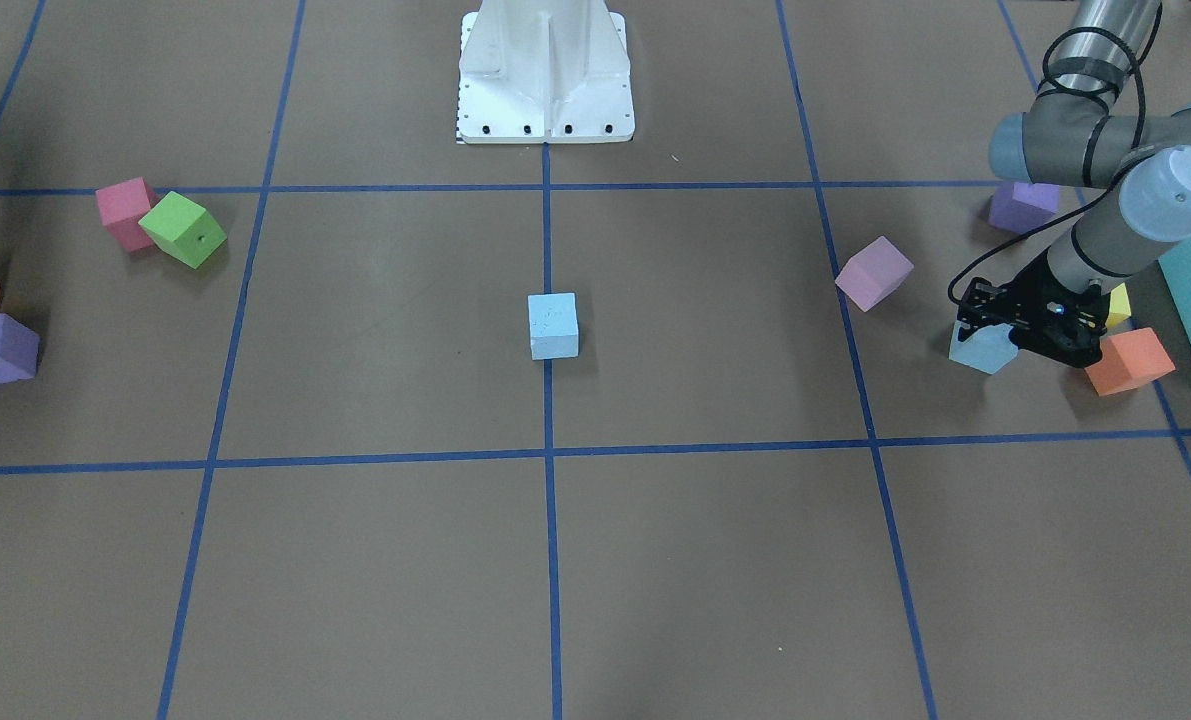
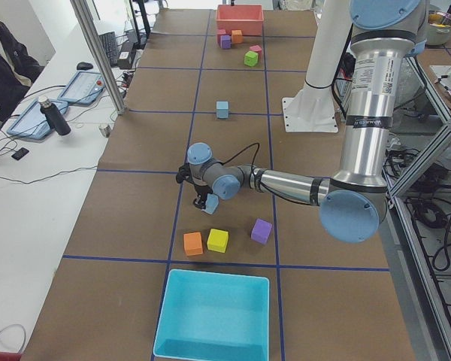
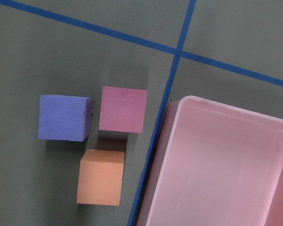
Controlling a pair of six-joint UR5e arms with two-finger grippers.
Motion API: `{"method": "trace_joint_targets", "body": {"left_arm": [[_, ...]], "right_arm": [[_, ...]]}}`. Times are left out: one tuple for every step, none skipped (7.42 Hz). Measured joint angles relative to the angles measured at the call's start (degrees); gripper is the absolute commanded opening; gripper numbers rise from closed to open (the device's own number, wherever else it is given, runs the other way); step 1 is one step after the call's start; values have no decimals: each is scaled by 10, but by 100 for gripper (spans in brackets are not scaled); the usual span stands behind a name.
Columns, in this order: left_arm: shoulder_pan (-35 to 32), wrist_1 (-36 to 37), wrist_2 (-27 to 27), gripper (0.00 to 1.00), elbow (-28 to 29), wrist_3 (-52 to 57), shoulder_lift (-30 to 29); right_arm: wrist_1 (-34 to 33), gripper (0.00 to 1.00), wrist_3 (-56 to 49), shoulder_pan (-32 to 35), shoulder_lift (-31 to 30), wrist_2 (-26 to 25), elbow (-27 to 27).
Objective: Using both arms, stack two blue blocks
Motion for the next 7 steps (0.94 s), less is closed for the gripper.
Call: {"method": "trace_joint_targets", "body": {"left_arm": [[-2,3,-6,0,-17,0,3],[-4,14,-14,0,-40,-5,2],[-6,36,-18,0,-68,-30,-6],[-6,70,-18,0,-100,-84,-26],[-2,112,-12,0,-131,-155,-60],[24,158,9,0,-158,-240,-103],[71,215,47,0,-179,-326,-153]], "right_arm": [[0,100,0,0,0,2,0],[0,100,0,0,0,3,0],[0,100,0,0,0,3,0],[0,100,0,0,0,3,0],[0,100,1,-1,0,3,0],[0,100,3,-1,1,5,0],[0,100,6,0,1,7,0]]}}
